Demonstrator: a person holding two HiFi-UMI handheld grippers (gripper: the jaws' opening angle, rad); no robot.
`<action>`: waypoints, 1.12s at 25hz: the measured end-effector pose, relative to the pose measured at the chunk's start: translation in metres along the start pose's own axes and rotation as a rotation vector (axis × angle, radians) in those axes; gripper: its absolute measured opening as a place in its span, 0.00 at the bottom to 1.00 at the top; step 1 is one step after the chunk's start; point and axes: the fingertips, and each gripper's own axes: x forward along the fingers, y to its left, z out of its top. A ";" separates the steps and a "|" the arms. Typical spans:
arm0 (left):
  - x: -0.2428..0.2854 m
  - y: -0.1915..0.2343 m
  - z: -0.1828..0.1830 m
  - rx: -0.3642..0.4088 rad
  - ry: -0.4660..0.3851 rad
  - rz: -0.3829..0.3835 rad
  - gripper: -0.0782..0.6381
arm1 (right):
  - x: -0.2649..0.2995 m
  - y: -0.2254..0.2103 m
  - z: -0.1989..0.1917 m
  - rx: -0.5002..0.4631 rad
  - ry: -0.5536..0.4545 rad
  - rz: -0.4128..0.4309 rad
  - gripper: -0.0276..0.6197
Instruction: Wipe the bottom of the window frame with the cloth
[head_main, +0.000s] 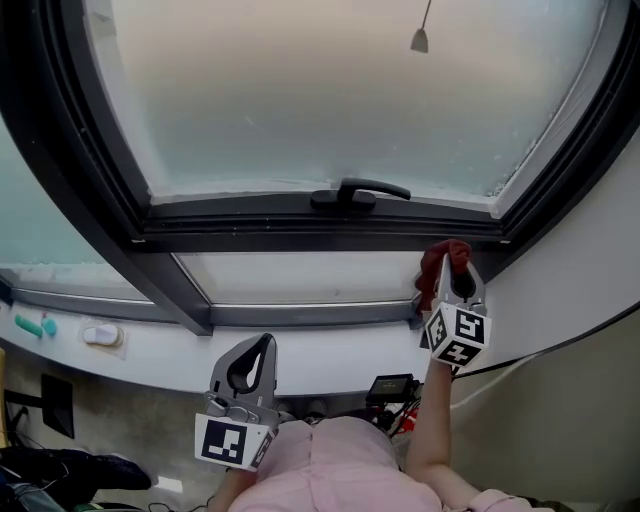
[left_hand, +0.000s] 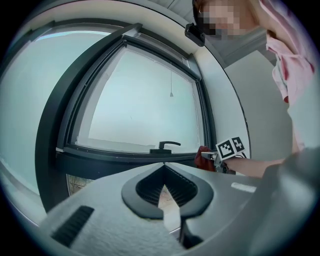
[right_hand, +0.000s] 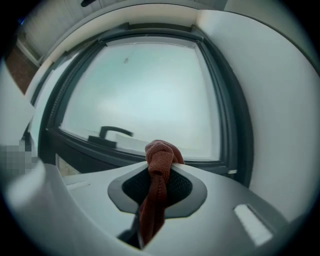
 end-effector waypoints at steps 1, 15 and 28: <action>-0.004 0.004 0.002 0.000 0.000 -0.001 0.11 | 0.001 0.025 -0.001 -0.008 0.008 0.047 0.14; -0.041 0.067 0.007 -0.006 0.002 0.030 0.11 | 0.014 0.243 -0.024 -0.050 0.117 0.405 0.14; -0.045 0.105 -0.001 -0.029 0.019 0.089 0.11 | 0.053 0.280 -0.029 -0.066 0.115 0.412 0.14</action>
